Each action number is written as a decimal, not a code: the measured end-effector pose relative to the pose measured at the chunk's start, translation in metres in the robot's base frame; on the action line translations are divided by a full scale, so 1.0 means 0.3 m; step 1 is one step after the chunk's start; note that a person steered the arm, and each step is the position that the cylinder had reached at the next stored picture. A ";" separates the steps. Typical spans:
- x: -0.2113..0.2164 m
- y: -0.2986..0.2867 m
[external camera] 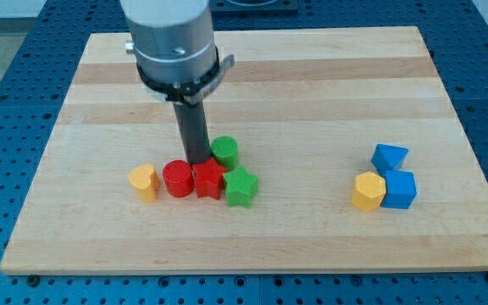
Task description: Place green circle into green star
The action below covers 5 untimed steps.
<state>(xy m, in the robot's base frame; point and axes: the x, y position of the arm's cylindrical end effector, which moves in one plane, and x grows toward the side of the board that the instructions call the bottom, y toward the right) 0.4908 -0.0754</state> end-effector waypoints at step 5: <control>-0.252 -0.052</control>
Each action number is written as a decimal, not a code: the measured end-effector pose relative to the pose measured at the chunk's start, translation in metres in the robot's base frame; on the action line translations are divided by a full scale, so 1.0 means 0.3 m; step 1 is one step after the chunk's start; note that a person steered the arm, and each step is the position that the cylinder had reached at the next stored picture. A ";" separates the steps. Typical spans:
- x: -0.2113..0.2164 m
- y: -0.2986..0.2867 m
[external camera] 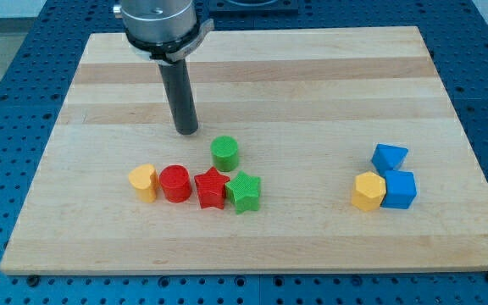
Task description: Place green circle into green star
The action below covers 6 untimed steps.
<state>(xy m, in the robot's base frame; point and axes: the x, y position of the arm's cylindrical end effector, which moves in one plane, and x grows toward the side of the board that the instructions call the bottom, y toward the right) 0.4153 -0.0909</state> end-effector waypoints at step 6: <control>0.280 0.133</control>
